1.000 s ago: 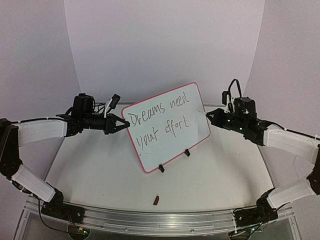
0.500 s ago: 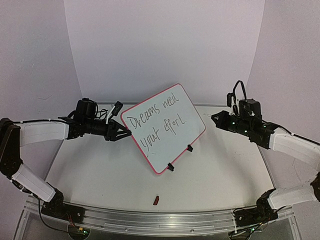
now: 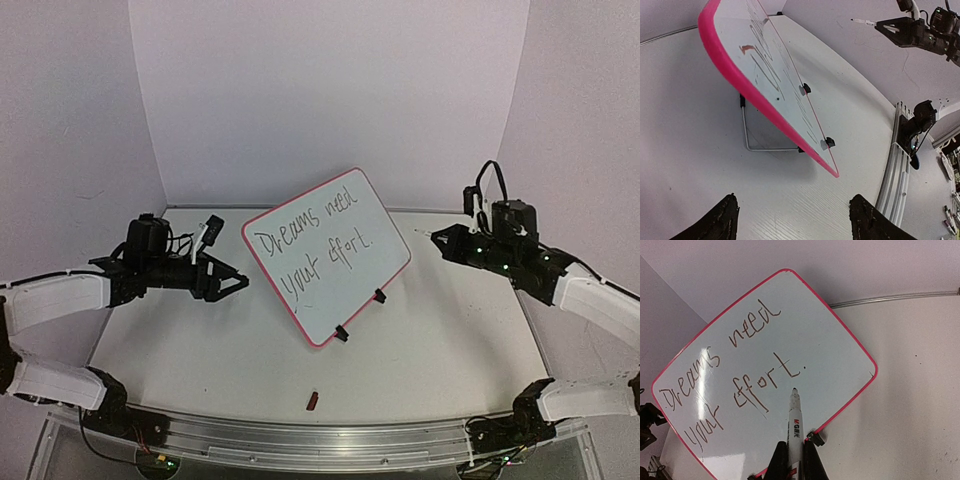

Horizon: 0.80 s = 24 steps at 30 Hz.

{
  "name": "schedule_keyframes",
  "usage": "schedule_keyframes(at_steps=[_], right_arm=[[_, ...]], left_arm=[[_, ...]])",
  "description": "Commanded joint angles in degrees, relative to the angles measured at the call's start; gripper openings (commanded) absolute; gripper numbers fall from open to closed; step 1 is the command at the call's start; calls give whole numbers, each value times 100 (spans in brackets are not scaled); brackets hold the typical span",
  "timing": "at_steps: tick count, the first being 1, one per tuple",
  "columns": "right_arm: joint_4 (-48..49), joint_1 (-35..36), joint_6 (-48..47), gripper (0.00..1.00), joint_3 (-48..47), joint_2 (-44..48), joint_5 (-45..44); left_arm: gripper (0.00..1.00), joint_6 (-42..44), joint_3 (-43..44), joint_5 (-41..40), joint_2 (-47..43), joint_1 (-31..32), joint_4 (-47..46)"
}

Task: Write a sentence on the whiteboard
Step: Pick up the pen cap from the center of the board.

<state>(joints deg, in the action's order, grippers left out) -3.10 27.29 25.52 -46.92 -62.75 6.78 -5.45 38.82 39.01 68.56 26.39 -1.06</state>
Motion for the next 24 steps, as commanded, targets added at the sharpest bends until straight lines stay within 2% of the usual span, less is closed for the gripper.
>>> schedule_keyframes(at_steps=[1, 6, 11, 15, 18, 24], right_arm=[[-829, -19, -279, 0, -90, 566, 407], [-1480, -20, -315, 0, 93, 1184, 832], [-1777, -12, -140, 0, 306, 1568, 1004], [-1811, -10, 3, 0, 453, 1719, 1102], [-1804, -11, 109, 0, 575, 1893, 1049], [-1782, -8, 301, 0, 810, 2255, 938]], left_arm=[[76, -941, -682, -741, -894, 211, -359], [73, -1983, -1493, -1962, -1804, 963, -323], [69, -2520, -1592, -3234, -1865, 2409, 350], [68, -2928, -1340, -3963, -1047, 3783, 399], [67, -3040, -714, -4655, -88, 4895, 613], [66, -3133, 876, -5083, 1959, 5949, 1097]])
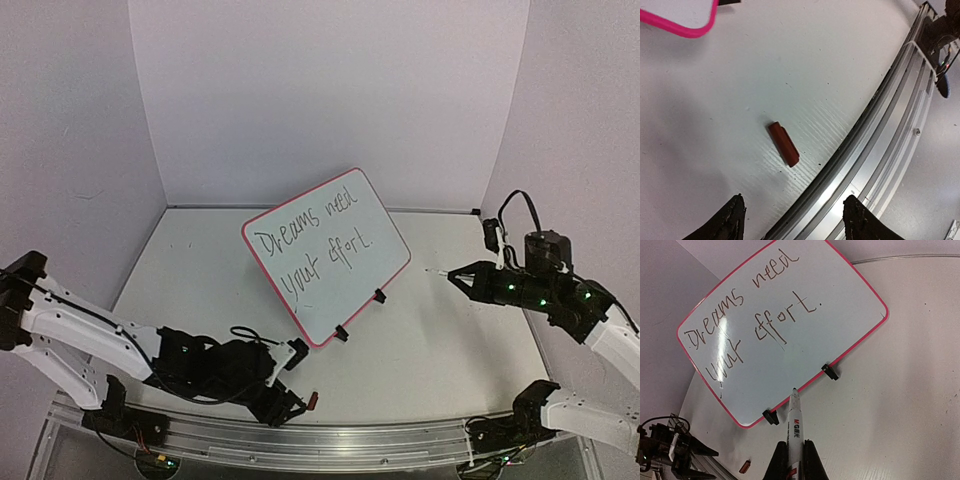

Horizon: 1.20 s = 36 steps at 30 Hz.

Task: Write a sentence on the whiteboard
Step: Pick up the pen cap from the center of the board.

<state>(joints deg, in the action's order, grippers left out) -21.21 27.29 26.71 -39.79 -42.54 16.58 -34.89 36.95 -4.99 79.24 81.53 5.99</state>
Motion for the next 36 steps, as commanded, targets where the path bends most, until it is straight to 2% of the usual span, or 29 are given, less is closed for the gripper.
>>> schedule_keyframes(at_steps=[1, 7, 14, 28, 36], right_arm=[[26, -7, 192, 0, 116, 310, -43], [-24, -9, 165, 0, 165, 504, -73], [-24, -9, 156, 0, 251, 618, -95], [-15, -8, 158, 0, 314, 667, -119], [-24, -8, 167, 0, 324, 701, -133]], left_arm=[[66, -177, 1340, -767, 1157, 563, 635], [61, -170, 2084, -931, 1871, 732, 1322], [49, -424, 2489, -1302, 2209, 733, 1986], [32, -593, 2687, -1182, 2593, 694, 2098], [27, -757, 2600, -1106, 2638, 611, 1958]])
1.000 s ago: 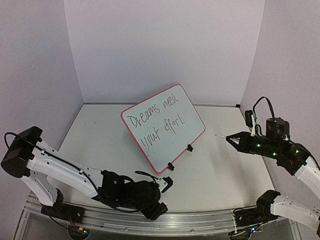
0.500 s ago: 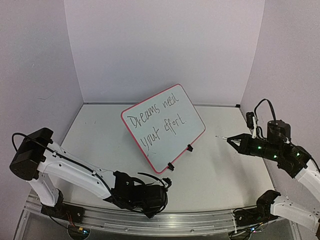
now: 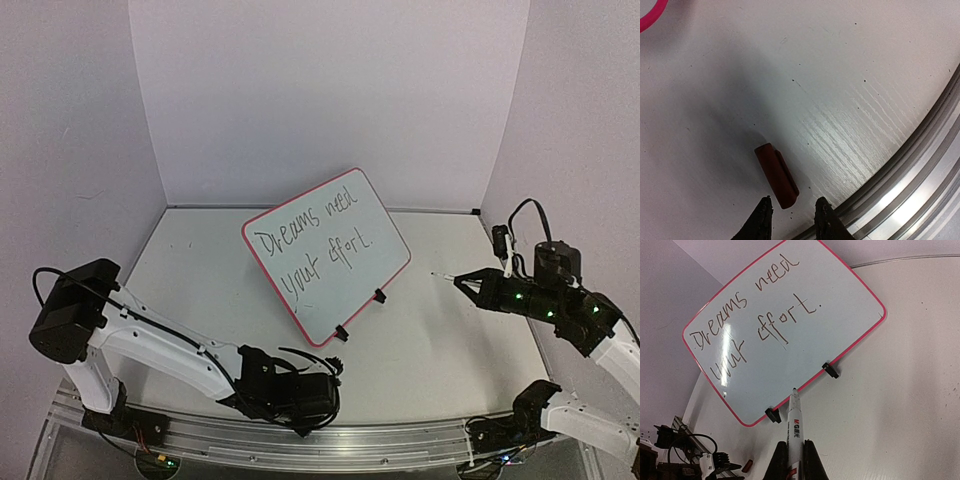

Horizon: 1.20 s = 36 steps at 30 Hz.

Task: Write a sentence on the whiteboard
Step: Pick up the pen cap from the center of the board.

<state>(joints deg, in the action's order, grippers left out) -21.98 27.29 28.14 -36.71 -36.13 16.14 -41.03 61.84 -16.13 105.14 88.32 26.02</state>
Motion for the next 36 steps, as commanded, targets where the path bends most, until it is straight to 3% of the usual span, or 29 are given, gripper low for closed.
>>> schedule_keyframes(at_steps=[1, 8, 25, 32, 36], right_arm=[[53, -11, 24, 0, 23, 75, -103], [53, -8, 42, 0, 33, 124, -132], [56, -12, -11, 0, 57, -30, -123], [53, -8, -25, 0, 61, -113, 0], [56, -10, -80, 0, 41, -280, 348]], left_arm=[[25, -183, 114, 63, 78, -97, -47], [18, -408, 97, 74, 96, -183, 34], [15, 48, 260, 362, 289, -367, 79], [1, 306, 298, 398, 325, -375, 46], [0, 409, 307, 324, 270, -419, 78]])
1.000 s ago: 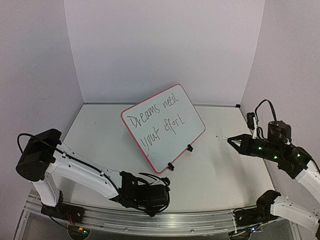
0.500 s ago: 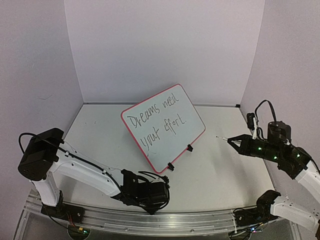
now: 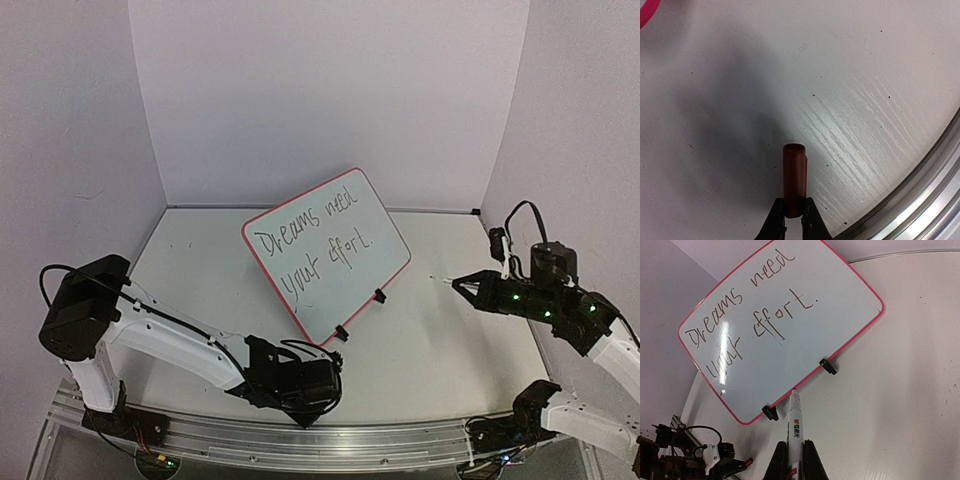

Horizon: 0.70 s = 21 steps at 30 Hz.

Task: Write a sentence on the whiteboard
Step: Pick up the pen cap from the center of the board, then insert the whiteboard marker without the cap into the pen cap.

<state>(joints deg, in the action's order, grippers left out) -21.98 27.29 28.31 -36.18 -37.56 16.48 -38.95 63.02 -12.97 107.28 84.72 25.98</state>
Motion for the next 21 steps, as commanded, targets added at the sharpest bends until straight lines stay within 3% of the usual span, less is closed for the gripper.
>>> schedule_keyframes(at_steps=[1, 6, 10, 16, 21], right_arm=[[59, -11, -106, 0, -13, -210, 429], [65, -10, -343, 0, -250, -1083, 1559], [166, -9, -524, 0, -543, -1723, 2557], [455, -19, -592, 0, -894, -2747, 4107], [563, -12, -479, 0, -1099, -3190, 4842]], left_arm=[[0, 254, 178, -42, 8, -63, 64], [0, 688, -76, -470, -451, -70, -300], [0, 1124, -792, -471, -1022, -200, -1074], [0, 2198, -1805, 464, -2053, -413, -2697], [0, 2674, -1941, 947, -2275, -605, -2879]])
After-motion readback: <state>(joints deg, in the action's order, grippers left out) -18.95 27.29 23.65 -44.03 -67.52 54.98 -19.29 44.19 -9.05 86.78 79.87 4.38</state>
